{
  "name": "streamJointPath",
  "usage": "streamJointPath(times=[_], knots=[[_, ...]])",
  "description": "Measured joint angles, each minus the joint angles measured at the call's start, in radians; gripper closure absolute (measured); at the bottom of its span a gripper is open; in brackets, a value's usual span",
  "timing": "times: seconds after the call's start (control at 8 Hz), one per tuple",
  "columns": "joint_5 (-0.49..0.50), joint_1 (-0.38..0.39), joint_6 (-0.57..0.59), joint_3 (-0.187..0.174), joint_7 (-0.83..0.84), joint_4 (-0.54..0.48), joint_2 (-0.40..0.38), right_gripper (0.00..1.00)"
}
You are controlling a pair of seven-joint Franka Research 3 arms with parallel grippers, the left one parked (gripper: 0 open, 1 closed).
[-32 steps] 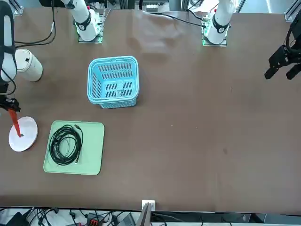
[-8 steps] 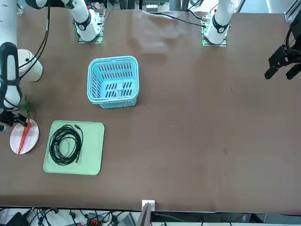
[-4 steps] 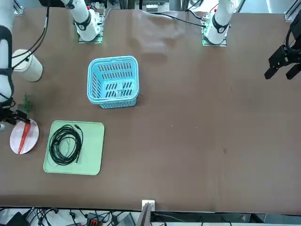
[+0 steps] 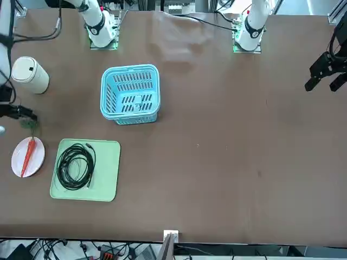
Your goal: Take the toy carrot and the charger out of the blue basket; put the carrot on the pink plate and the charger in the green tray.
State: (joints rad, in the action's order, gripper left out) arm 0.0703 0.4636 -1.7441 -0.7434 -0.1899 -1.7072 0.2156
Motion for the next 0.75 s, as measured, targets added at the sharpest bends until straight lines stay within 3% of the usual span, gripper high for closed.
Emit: streamJointPath(times=[0.38,0.75], knots=[[-0.049,0.191,0.132,0.0,0.292,-0.021,-0.139,0.0],[-0.05,0.363,0.109,0.019,0.463,-0.14,-0.254,0.0]])
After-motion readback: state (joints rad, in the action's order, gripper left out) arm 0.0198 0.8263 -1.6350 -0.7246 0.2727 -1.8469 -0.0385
